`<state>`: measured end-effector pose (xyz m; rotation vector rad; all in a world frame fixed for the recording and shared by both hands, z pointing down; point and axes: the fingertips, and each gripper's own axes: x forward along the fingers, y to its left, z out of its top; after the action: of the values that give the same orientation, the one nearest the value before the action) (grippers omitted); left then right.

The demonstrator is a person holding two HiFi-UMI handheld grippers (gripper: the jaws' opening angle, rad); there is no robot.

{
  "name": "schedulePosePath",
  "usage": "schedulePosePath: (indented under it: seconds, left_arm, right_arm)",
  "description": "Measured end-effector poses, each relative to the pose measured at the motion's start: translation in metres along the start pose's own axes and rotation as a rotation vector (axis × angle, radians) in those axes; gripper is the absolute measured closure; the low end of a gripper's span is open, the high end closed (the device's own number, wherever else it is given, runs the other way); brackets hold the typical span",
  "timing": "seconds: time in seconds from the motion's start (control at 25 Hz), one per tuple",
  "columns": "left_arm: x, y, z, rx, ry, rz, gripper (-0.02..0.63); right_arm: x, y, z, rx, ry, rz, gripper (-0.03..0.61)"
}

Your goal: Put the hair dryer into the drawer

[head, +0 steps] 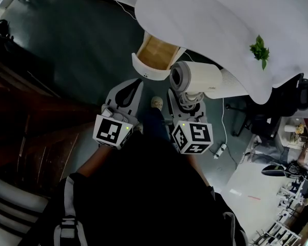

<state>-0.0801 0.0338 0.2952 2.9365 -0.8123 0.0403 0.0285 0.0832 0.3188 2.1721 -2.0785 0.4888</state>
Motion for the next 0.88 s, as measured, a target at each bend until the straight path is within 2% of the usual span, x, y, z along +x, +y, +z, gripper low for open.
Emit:
schedulePosePath:
  seconds: [0.4, 0.72, 0.88]
  left_arm:
    - [0.067, 0.024, -0.009, -0.020, 0.010, 0.044, 0.607]
    - [0.129, 0.047, -0.011, -0.048, 0.055, 0.101, 0.606]
    - [0.155, 0.059, -0.009, -0.028, 0.014, 0.137, 0.606]
  right_arm:
    - [0.069, -0.045, 0.005, -0.023, 0.054, 0.060, 0.322]
    - [0.126, -0.084, 0.016, -0.069, 0.097, 0.117, 0.322]
    - [0.153, -0.102, 0.017, -0.102, 0.117, 0.155, 0.322]
